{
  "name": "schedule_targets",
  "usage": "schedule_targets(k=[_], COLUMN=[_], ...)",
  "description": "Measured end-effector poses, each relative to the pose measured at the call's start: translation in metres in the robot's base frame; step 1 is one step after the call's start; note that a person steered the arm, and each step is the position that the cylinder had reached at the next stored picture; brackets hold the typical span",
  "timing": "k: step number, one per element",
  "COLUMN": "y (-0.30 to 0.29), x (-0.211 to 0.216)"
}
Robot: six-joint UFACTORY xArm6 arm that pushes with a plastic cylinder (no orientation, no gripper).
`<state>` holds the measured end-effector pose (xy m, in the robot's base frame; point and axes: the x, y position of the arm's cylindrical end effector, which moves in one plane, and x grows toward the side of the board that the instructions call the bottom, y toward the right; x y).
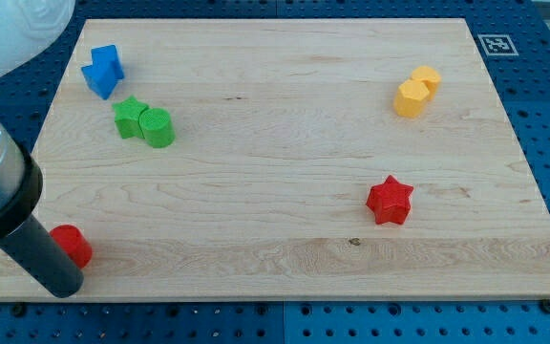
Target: Move your arm closer to the green circle
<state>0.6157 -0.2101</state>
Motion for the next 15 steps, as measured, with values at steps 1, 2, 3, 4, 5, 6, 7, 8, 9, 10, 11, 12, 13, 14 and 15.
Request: schedule_targets(k=[1, 2, 3, 4, 5, 6, 7, 8, 9, 10, 11, 12, 13, 14, 15], y=[0.0, 0.001, 0.003, 0.014, 0.028, 0.036, 0.036, 0.035, 0.029, 0.029, 0.032, 0.043, 0.044, 0.044, 0.044], x=[0.002, -0.002, 0.002, 0.002, 0.002, -0.017, -0.05, -0.076, -0.076, -0.061, -0.057, -0.071, -0.073, -0.073, -0.072])
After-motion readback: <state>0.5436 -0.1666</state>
